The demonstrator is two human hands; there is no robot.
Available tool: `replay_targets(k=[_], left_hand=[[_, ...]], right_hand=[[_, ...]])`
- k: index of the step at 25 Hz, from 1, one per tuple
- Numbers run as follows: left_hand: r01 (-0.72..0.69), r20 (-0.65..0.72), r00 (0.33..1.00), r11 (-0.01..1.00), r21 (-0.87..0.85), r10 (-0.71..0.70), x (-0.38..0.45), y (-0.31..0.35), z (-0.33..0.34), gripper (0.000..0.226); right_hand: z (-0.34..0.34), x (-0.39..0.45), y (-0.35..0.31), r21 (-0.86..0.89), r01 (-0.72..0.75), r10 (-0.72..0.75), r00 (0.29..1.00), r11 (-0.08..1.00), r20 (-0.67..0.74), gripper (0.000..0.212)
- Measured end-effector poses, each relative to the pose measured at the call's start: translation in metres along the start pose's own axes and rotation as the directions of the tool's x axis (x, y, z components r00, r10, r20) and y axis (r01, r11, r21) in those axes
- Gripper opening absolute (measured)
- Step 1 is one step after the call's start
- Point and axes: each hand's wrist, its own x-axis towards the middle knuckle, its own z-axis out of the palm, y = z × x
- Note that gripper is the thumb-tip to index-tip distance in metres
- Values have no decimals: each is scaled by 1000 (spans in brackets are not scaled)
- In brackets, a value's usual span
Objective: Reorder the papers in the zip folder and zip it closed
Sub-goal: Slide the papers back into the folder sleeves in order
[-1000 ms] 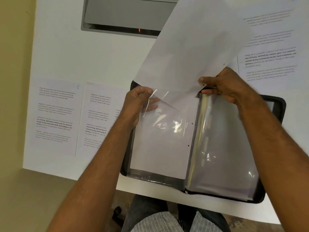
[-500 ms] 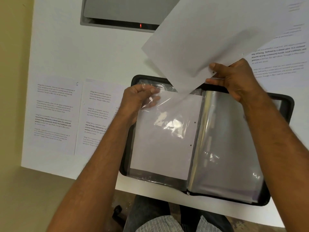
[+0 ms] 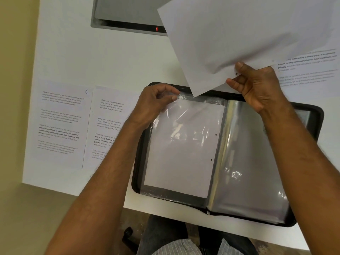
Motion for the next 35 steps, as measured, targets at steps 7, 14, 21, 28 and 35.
replay_targets(k=[7, 14, 21, 28, 35], left_hand=[[13, -91, 996, 999, 36, -10, 1, -6, -1, 16], [1, -118, 993, 999, 39, 4, 1, -4, -1, 13], [20, -123, 992, 1000, -16, -21, 2, -4, -4, 17], [77, -101, 990, 980, -183, -97, -1, -3, -2, 19], [114, -88, 987, 972, -205, -134, -3, -2, -4, 21]], right_hand=[[5, 1, 4, -18, -16, 16, 1000, 1000, 19, 23], [6, 5, 10, -51, -35, 36, 999, 998, 23, 2], [3, 7, 9, -190, -64, 80, 993, 980, 82, 5], [-7, 25, -7, -399, -127, 206, 965, 908, 161, 17], [-14, 42, -25, -559, -142, 288, 940, 817, 183, 20]])
